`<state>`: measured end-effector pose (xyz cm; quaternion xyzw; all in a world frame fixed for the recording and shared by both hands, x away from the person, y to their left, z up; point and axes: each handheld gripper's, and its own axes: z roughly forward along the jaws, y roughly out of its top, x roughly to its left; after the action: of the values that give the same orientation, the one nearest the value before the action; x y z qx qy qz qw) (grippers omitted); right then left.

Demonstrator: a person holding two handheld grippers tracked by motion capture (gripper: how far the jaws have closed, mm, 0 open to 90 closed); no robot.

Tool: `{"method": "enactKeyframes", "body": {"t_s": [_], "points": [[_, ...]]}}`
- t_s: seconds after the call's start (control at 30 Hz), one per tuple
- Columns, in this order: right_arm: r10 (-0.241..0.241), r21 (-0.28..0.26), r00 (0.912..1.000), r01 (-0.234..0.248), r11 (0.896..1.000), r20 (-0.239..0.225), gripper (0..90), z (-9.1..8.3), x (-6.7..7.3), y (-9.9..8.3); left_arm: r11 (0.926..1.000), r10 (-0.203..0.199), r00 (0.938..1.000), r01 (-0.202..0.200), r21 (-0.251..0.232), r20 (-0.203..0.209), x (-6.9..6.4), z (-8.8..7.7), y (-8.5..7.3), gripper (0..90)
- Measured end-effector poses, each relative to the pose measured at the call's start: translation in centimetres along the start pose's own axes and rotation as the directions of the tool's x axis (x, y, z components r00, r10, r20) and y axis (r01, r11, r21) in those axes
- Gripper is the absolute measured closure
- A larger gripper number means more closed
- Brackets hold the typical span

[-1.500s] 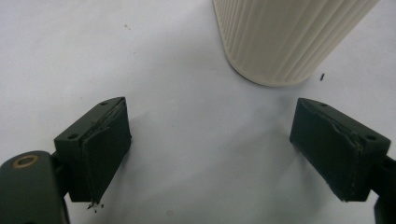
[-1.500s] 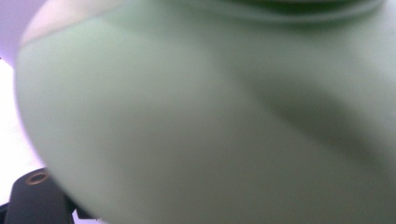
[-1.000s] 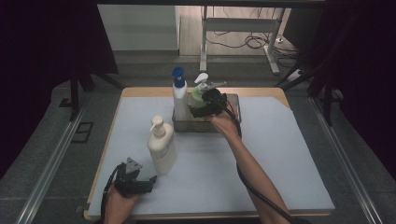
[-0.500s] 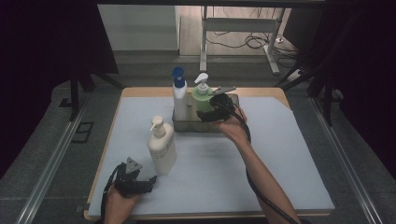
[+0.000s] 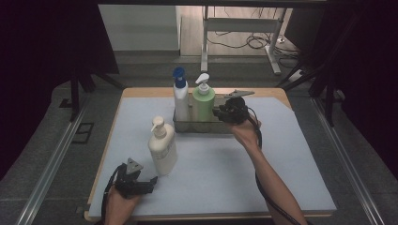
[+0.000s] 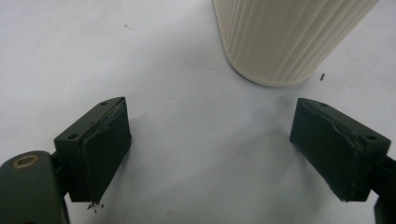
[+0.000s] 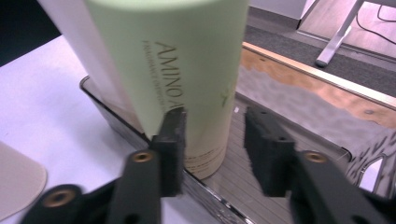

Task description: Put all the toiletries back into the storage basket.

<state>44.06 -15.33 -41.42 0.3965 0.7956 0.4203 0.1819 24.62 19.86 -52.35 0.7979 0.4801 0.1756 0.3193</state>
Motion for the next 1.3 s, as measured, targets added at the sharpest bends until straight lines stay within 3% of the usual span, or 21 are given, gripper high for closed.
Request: {"method": "enactKeyframes", "body": {"t_s": [0.03, 0.13, 0.2, 0.3, 0.43, 0.5, 0.6, 0.87, 1.3], "points": [[0.000, 0.000, 1.0000, 0.000, 1.000, 0.000, 65.3, 0.0, 0.0, 0.0, 1.0000, 0.000, 1.0000, 0.000, 0.000, 0.000, 0.0, 0.0, 0.0, 12.2], [-0.008, 0.009, 0.9991, 0.008, 1.000, 0.042, 78.1, 0.5, -0.1, 0.2, 1.0000, 0.000, 1.0000, 0.000, 0.001, 0.000, 0.0, 0.0, 0.0, 12.2], [-0.010, 0.019, 0.9986, 0.009, 1.000, 0.052, 80.1, 0.8, -0.2, 0.2, 1.0000, 0.000, 1.0000, 0.000, 0.001, 0.000, 0.0, 0.0, 0.0, 12.2], [0.010, 0.040, 0.9972, -0.013, 0.999, 0.074, 86.7, 1.8, -0.5, 0.0, 1.0000, 0.000, 1.0000, 0.000, -0.001, -0.001, 0.0, 0.0, 0.0, 12.2], [0.021, 0.043, 0.9970, -0.024, 0.999, 0.075, 87.6, 2.6, -0.9, -0.3, 1.0000, 0.000, 1.0000, 0.000, 0.000, 0.000, 0.0, 0.0, 0.0, 12.2], [0.025, 0.044, 0.9984, -0.028, 0.999, 0.051, 87.6, 3.1, -1.2, -0.6, 1.0000, 0.000, 1.0000, 0.000, 0.001, 0.000, 0.0, 0.0, 0.0, 12.2], [0.045, 0.045, 0.9959, -0.048, 0.998, 0.078, 87.4, 3.9, -1.3, -0.7, 1.0000, 0.000, 1.0000, 0.000, 0.000, 0.000, 0.0, 0.0, 0.0, 12.2], [0.078, 0.073, 0.9921, -0.085, 0.994, 0.098, 89.3, 5.1, -0.9, -0.9, 1.0000, 0.000, 1.0000, 0.000, 0.000, 0.000, 0.0, 0.0, 0.0, 12.2], [0.097, 0.091, 0.9917, -0.104, 0.990, 0.085, 89.3, 6.0, -0.9, -1.5, 1.0000, 0.000, 1.0000, 0.000, 0.000, 0.000, 0.0, 0.0, 0.0, 12.2]]}}
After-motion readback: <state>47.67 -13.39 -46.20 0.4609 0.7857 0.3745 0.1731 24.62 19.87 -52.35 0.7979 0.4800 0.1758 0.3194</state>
